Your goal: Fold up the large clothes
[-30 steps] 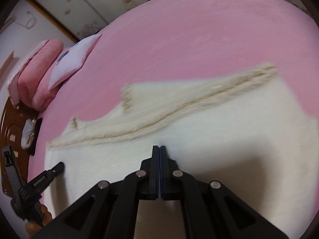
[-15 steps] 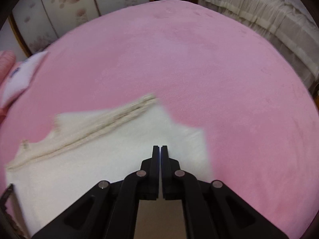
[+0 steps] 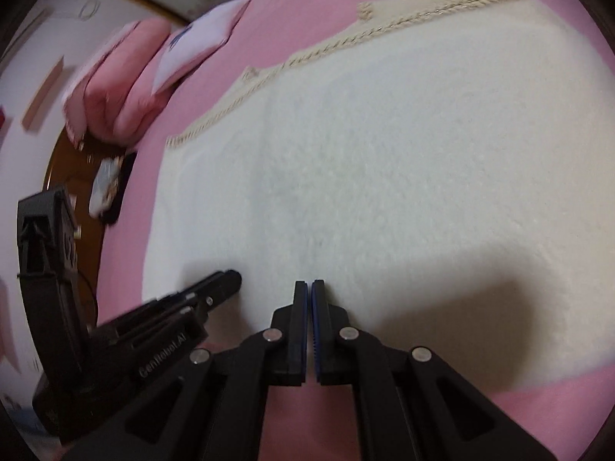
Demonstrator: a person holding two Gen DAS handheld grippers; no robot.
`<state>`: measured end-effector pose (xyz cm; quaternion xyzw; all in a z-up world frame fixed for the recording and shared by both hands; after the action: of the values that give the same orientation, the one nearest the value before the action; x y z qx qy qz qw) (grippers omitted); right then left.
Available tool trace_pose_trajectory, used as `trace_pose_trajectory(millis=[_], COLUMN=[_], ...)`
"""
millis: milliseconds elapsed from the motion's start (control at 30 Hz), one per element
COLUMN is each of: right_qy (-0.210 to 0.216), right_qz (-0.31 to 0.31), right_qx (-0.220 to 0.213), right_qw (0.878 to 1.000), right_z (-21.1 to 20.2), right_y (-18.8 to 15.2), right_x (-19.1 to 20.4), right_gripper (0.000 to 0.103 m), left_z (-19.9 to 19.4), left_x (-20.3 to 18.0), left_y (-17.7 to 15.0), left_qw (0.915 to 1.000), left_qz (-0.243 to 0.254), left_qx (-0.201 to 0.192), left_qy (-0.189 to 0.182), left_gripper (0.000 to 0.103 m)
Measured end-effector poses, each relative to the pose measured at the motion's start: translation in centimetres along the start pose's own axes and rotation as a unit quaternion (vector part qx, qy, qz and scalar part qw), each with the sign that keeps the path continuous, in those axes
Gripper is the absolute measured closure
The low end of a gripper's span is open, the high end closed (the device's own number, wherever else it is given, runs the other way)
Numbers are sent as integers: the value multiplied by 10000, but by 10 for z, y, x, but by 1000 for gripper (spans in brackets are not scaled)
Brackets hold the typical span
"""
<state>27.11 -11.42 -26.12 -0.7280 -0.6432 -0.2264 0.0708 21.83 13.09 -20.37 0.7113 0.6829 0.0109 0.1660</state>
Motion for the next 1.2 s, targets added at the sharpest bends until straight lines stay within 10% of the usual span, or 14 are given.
trace_pose_trajectory(millis=[200,400,467,567,667,967,1200], right_qy=[-586,-1633,-1995,-2882,-4185,-2383,-886], right_qz=[-109,59,211,150,174,823,503], right_qx=[-37,-233,-324,-525,-607,-1209,-674], right_qw=[9982,9863,9791,9560,9060,9601,9925], right_z=[-25,-62,-76,-93,-107,-92,-13], right_y=[1,-8,-10,-11,-11,61,109], right_x=[-49,-135,-160,-176,-196,-112,-1], right_gripper=[103,103,103,103,103,103,103], left_z=[-21,-33,-39,-46,-46,-46,-39], left_x=[33,112,138,162,167,143,149], left_y=[-24,-49,-55,-53,-47,-59,-90], left_qw=[9993,9676,9673,9716,9706,9660,9599], left_qz=[-311,-463,-715,-984,-1189,-1394,-2484], left_qx=[-67,-97,-139,-160,-106,165,449], left_qy=[195,2480,2429,2148,2089,2170,1219], left_gripper=[101,94,94,94,94,88,71])
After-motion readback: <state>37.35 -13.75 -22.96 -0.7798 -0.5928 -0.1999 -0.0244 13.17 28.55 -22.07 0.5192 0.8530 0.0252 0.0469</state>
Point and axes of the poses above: each gripper's, at about its wrist camera, not at the fingertips, and z roughly the way its jaws point, x to its left, y to its top, the point moved 4 cm from there along z, roughly the way its jaws point, and after that the axes turned 8 degrees about -y, right-handed, at the moved point
